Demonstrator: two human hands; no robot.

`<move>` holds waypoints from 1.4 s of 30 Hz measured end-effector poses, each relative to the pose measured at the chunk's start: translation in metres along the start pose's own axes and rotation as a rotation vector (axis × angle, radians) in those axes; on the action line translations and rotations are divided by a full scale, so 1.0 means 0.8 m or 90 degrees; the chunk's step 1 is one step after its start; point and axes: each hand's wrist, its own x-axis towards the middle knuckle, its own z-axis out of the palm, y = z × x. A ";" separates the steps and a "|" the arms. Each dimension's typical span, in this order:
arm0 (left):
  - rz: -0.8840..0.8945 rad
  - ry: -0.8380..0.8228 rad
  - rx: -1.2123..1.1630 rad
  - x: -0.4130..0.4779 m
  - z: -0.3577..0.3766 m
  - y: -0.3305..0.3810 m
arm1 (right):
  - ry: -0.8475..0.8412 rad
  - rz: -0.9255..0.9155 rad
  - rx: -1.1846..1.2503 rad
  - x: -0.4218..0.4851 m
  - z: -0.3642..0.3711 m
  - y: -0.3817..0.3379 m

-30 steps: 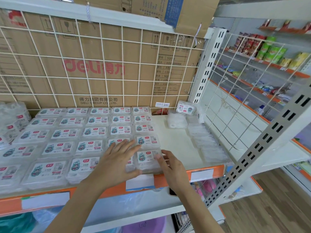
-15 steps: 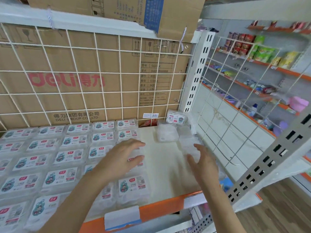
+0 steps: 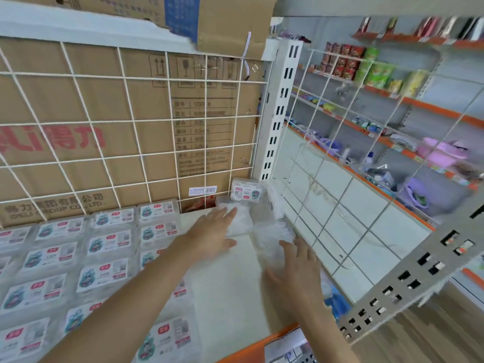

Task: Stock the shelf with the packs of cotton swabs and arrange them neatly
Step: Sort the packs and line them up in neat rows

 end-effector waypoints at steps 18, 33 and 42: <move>-0.162 0.032 -0.934 -0.077 -0.044 0.002 | -0.073 0.283 1.012 0.011 -0.062 -0.045; -0.194 0.148 -1.176 -0.155 -0.032 -0.009 | -0.220 0.377 1.213 0.014 -0.069 -0.088; -0.227 0.318 -1.103 -0.172 -0.028 -0.008 | -0.290 0.274 1.268 0.003 -0.073 -0.114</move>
